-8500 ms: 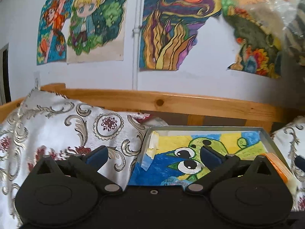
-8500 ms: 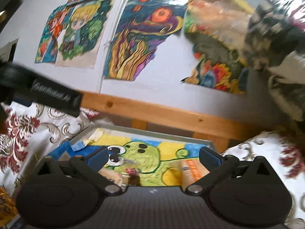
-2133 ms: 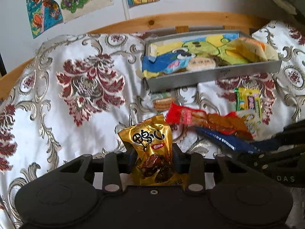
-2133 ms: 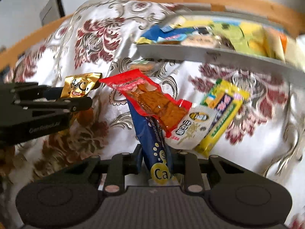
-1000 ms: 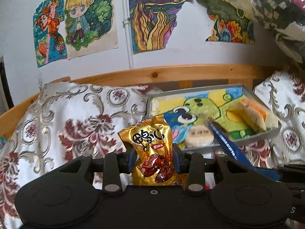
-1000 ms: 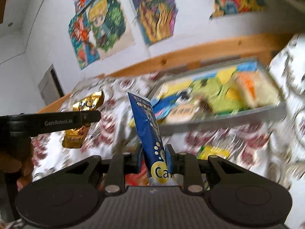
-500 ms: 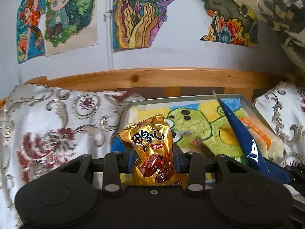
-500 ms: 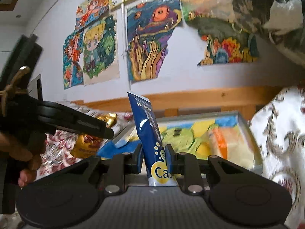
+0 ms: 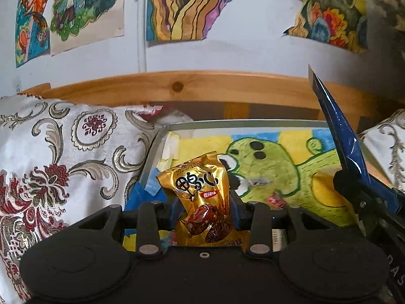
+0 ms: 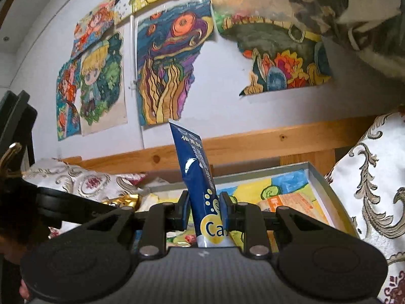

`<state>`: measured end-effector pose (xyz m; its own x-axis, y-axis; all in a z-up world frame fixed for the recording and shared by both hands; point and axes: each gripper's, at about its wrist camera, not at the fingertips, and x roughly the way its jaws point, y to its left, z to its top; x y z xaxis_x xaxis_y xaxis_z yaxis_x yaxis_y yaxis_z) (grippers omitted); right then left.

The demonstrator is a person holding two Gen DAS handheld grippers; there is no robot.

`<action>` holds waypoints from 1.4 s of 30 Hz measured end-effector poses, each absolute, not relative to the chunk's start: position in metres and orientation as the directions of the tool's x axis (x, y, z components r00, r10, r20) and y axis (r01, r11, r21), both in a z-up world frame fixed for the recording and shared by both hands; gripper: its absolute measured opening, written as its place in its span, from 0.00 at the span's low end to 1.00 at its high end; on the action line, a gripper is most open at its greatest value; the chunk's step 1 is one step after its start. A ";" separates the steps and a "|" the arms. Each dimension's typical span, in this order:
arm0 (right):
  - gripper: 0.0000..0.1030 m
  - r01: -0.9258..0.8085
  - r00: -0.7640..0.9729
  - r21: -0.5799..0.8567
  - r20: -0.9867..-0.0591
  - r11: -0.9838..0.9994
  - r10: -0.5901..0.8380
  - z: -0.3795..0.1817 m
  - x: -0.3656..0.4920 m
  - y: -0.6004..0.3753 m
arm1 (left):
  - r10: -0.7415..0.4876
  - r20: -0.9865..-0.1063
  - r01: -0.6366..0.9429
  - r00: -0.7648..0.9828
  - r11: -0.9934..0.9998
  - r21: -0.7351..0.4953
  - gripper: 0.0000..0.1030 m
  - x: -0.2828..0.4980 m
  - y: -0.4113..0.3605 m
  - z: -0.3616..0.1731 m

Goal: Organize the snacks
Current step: 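Carry both packs over the grey tray and open both tools to release them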

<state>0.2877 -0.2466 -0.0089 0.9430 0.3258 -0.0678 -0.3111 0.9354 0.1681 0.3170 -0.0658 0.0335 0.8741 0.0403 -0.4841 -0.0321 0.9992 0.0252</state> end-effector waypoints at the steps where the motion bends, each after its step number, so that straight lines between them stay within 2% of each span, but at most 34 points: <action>1: 0.27 -0.309 0.943 0.161 -0.075 0.937 0.324 -0.011 0.290 -0.245 | 0.043 -0.487 -0.036 0.872 0.999 0.026 0.40 0.319 -0.064 0.032; 17: 0.27 -0.308 0.934 0.173 -0.134 0.936 0.332 -0.025 0.308 -0.233 | 0.047 -0.507 -0.023 0.860 0.998 0.053 0.41 0.327 -0.064 0.013; 28: 0.28 -0.315 0.924 0.209 -0.156 0.926 0.350 -0.029 0.312 -0.230 | 0.016 -0.515 -0.010 0.857 1.000 0.014 0.43 0.327 -0.058 0.011; 31: 0.29 -0.316 0.920 0.211 -0.172 0.925 0.353 -0.031 0.315 -0.229 | 0.017 -0.515 -0.020 0.857 1.000 0.000 0.47 0.328 -0.055 0.010; 34: 0.33 -0.318 0.917 0.216 -0.177 0.923 0.357 -0.033 0.315 -0.228 | 0.025 -0.512 -0.036 0.859 0.999 -0.013 0.61 0.326 -0.050 0.010; 36: 0.38 -0.322 0.915 0.213 -0.181 0.923 0.361 -0.032 0.315 -0.227 | 0.040 -0.499 -0.058 0.866 0.998 -0.020 0.75 0.323 -0.047 0.012; 42: 0.54 -0.330 0.914 0.196 -0.177 0.923 0.364 -0.025 0.311 -0.221 | 0.090 -0.453 -0.139 0.887 0.988 -0.075 0.92 0.307 -0.031 0.021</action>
